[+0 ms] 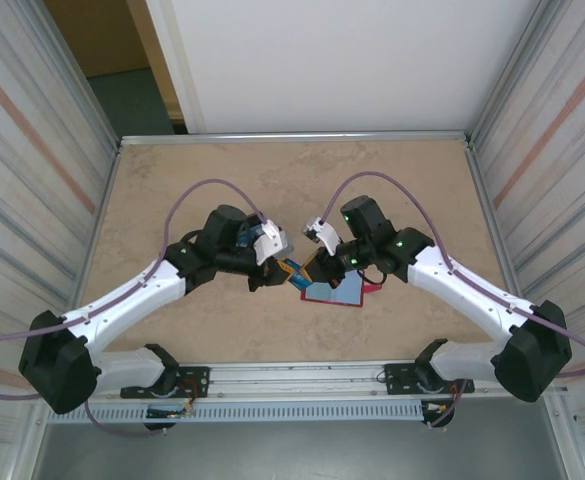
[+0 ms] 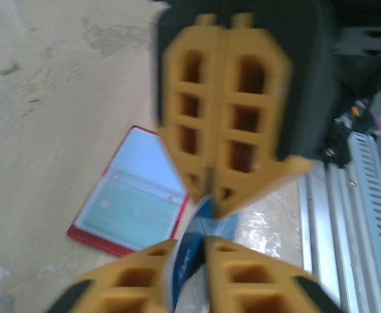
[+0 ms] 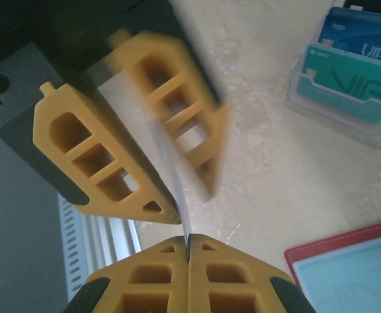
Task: Take the credit cards out of the card holder
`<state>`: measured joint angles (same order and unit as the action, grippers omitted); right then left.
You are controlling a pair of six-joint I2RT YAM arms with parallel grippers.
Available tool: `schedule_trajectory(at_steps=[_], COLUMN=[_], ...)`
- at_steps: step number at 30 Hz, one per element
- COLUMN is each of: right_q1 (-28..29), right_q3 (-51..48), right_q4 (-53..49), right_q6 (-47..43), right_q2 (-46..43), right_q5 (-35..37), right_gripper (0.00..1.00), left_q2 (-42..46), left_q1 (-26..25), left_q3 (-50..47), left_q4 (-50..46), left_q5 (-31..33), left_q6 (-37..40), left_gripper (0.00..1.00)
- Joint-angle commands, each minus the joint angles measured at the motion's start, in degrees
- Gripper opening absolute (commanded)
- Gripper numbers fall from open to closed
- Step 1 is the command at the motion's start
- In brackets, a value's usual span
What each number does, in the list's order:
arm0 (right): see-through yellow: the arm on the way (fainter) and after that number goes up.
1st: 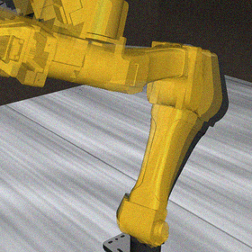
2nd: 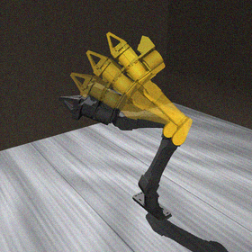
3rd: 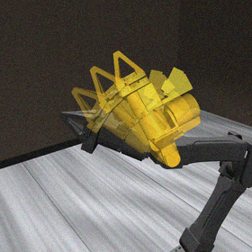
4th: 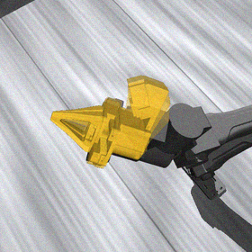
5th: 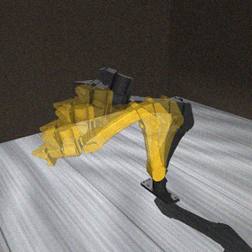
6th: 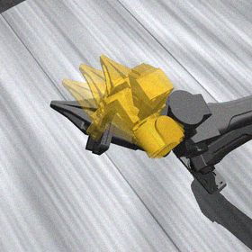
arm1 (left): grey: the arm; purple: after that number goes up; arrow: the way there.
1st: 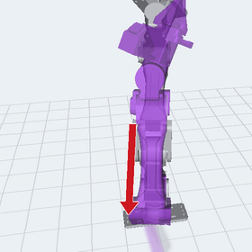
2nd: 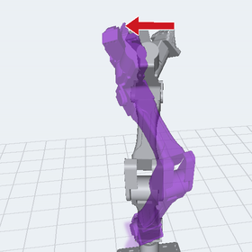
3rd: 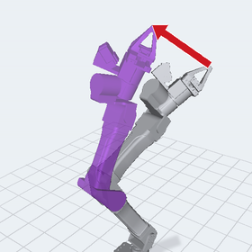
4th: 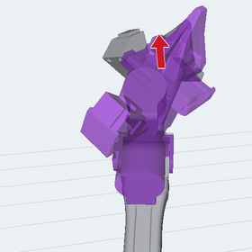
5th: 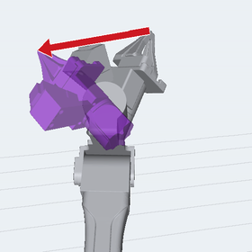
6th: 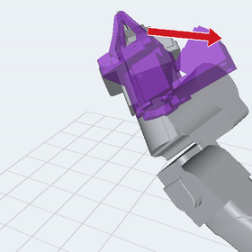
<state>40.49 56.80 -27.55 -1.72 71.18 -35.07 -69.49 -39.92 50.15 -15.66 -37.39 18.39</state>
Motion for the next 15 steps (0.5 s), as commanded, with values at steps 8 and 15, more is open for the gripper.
schedule_trajectory(at_steps=[8, 15], right_q1=[-2.27, -4.65], right_q3=[-1.32, -8.39], right_q4=[3.89, 15.92], right_q6=[3.51, 13.46], right_q2=[-3.60, -10.85], right_q5=[0.05, 1.60], right_gripper=[0.25, 0.47], left_q2=[3.38, 14.03], left_q1=[-0.42, -0.46], left_q3=[-0.24, -8.67], left_q4=[1.11, 15.21], left_q5=[5.04, 12.60], left_q6=[-1.60, -14.35], left_gripper=[0.00, 0.00])
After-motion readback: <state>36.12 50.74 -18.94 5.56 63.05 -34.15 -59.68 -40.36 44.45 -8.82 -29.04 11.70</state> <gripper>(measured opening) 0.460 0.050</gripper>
